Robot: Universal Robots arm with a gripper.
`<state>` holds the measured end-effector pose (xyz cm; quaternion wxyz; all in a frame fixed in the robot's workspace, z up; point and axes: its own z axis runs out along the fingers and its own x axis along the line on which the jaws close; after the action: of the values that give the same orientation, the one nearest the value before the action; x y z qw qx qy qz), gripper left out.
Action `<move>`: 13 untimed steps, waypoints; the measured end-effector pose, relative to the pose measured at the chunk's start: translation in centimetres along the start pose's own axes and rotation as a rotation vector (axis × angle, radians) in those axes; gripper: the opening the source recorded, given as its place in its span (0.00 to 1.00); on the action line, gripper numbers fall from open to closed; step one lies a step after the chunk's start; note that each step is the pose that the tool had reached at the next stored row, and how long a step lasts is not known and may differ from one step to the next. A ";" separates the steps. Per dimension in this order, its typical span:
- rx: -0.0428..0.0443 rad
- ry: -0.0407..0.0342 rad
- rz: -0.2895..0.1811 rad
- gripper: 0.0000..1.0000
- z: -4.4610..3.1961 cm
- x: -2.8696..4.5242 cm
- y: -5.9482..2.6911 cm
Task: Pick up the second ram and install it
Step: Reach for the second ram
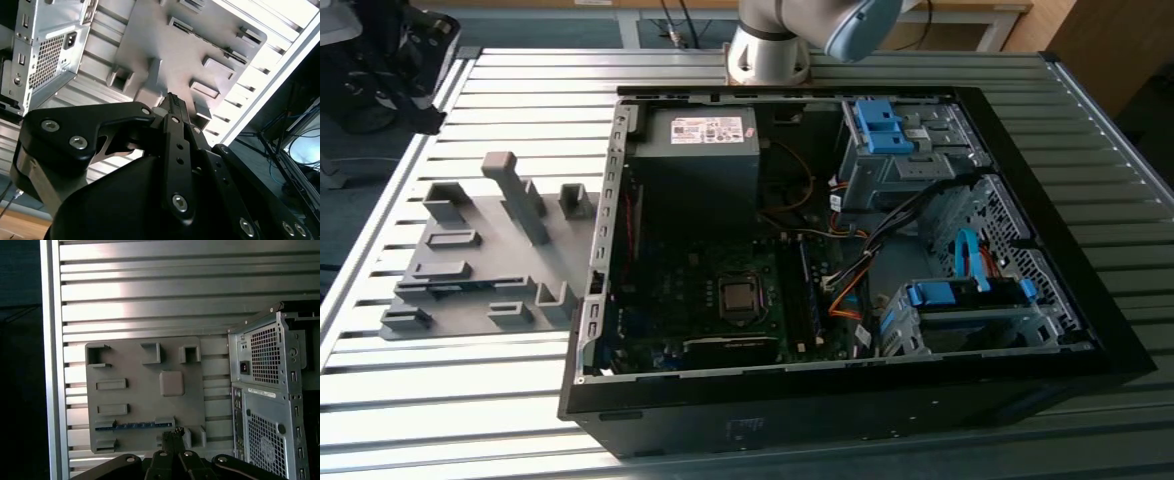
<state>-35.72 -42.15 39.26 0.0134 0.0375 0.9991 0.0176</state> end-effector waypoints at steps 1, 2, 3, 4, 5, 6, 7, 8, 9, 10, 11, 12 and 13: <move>0.0001 0.0001 0.000 0.11 -0.01 0.27 -0.04; 0.0000 -0.0001 0.000 0.11 -0.01 0.58 -0.10; -0.0001 -0.0002 0.000 0.11 -0.02 0.86 -0.15; -0.0001 -0.0001 0.000 0.11 -0.03 1.16 -0.22; 0.0000 -0.0001 0.000 0.11 -0.05 1.48 -0.31; 0.0000 0.0001 0.000 0.11 -0.06 1.80 -0.39; 0.0000 0.0000 0.000 0.11 -0.07 2.15 -0.49; 0.0000 0.0000 0.000 0.11 -0.08 2.52 -0.59; -0.0001 -0.0001 0.000 0.11 -0.09 2.93 -0.69; -0.0001 -0.0001 0.000 0.11 -0.11 3.30 -0.79; -0.0001 -0.0001 0.000 0.11 -0.12 3.67 -0.88; 0.0000 0.0000 0.000 0.11 -0.14 4.01 -0.97; -0.0001 -0.0001 0.000 0.11 -0.14 4.31 -1.04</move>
<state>-40.10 -42.86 39.25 0.0134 0.0375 0.9991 0.0176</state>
